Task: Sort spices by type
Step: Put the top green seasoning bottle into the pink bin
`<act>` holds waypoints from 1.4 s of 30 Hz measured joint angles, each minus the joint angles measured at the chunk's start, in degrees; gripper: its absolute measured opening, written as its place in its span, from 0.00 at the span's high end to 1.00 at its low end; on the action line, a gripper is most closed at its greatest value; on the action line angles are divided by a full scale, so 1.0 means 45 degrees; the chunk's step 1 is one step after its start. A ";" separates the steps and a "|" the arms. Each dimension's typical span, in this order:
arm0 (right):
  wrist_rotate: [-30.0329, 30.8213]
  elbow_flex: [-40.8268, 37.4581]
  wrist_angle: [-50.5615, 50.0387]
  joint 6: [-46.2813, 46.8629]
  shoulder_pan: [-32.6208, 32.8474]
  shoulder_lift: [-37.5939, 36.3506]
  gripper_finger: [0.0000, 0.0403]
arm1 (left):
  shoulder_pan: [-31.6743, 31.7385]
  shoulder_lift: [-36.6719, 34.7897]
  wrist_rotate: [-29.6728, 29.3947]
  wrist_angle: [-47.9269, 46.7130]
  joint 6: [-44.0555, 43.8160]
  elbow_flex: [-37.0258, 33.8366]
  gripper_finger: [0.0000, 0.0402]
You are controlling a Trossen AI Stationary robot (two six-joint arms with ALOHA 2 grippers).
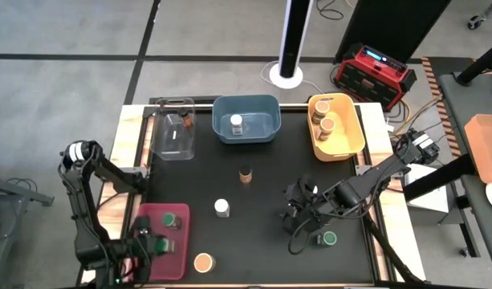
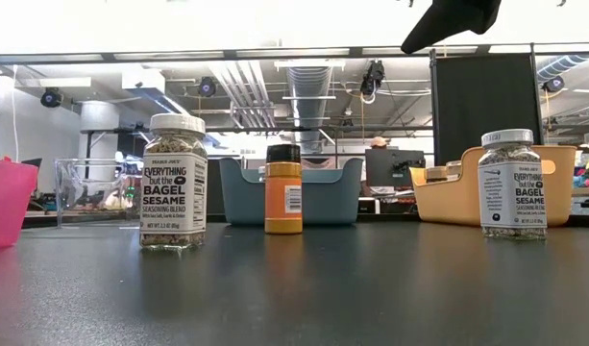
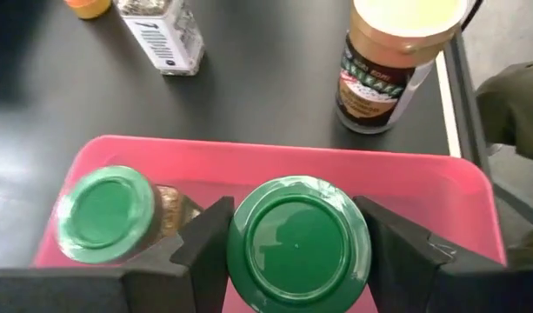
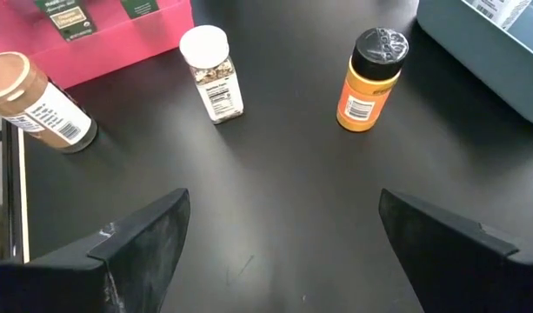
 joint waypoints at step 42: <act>-0.0005 0.0000 0.0005 0.0049 0.0000 -0.0005 0.09 | 0.0369 0.0005 0.0486 0.1096 0.0874 -0.0693 0.40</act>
